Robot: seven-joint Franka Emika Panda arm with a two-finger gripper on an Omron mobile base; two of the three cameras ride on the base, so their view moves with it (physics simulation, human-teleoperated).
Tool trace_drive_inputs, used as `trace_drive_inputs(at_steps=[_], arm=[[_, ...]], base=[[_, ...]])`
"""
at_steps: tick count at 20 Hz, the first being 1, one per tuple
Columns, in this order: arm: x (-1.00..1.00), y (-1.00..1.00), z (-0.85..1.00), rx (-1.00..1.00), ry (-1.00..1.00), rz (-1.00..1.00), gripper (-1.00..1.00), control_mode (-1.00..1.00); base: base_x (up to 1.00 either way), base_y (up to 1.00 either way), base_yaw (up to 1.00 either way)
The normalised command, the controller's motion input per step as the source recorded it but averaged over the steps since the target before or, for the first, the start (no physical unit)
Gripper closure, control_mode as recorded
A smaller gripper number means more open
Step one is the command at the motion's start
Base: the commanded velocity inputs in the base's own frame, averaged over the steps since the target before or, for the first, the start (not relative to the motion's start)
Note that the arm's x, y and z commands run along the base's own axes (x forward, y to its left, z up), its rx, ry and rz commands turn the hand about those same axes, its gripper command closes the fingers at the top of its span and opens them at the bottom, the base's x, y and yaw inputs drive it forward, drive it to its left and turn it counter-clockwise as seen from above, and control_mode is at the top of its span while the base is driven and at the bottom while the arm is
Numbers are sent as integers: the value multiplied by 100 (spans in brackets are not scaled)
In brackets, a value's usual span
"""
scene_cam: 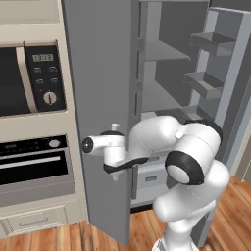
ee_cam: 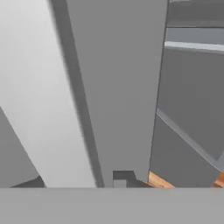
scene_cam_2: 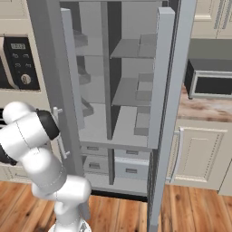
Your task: Place one of the steaks on the plate and the other in the bowl. Then place the bowl in the fridge.
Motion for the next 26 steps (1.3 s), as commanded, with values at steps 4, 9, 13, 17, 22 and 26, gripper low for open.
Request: trace_drive_inputs(at_steps=[4,9,13,17,22,26], arm=[[-1,28,0,0,-21,0,-100,-100],[-1,1,1,-1,-3,0,-100,-100],[-36,17,7,-3,-1,-6,-100,-100],[-63,11,27,-6,-3,-4,-100,-100],[-93,-24,68,-1,0,0,-100,-100],[-91,-95,98,7,6,0,-100,-100]], base=[[0,0,0],[0,0,0],[0,0,0],[0,0,0],[0,0,0],[0,0,0]])
